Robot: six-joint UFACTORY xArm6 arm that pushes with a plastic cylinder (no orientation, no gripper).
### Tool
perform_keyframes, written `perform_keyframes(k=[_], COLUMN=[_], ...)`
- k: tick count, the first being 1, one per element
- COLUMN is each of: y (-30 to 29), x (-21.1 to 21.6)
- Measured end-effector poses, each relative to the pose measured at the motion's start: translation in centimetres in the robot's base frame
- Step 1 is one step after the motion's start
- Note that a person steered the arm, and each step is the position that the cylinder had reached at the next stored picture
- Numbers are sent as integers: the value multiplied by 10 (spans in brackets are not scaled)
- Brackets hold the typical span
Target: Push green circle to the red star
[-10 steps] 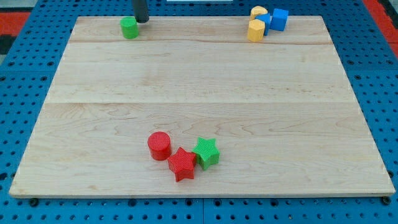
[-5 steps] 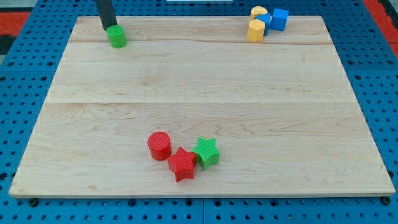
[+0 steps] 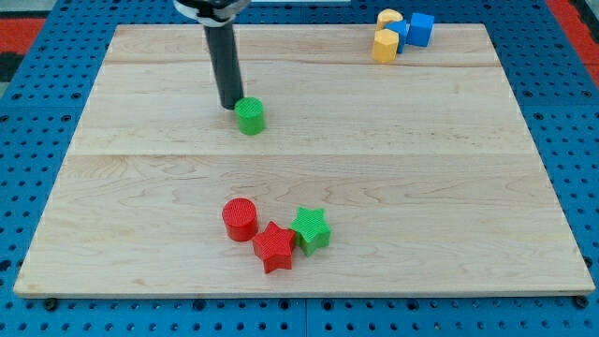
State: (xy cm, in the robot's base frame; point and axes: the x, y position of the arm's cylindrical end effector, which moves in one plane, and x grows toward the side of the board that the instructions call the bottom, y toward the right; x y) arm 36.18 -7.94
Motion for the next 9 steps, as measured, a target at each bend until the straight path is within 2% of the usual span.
perform_keyframes(k=[3,5,7,9], y=[45,42,34,9], x=[6,23,60,83])
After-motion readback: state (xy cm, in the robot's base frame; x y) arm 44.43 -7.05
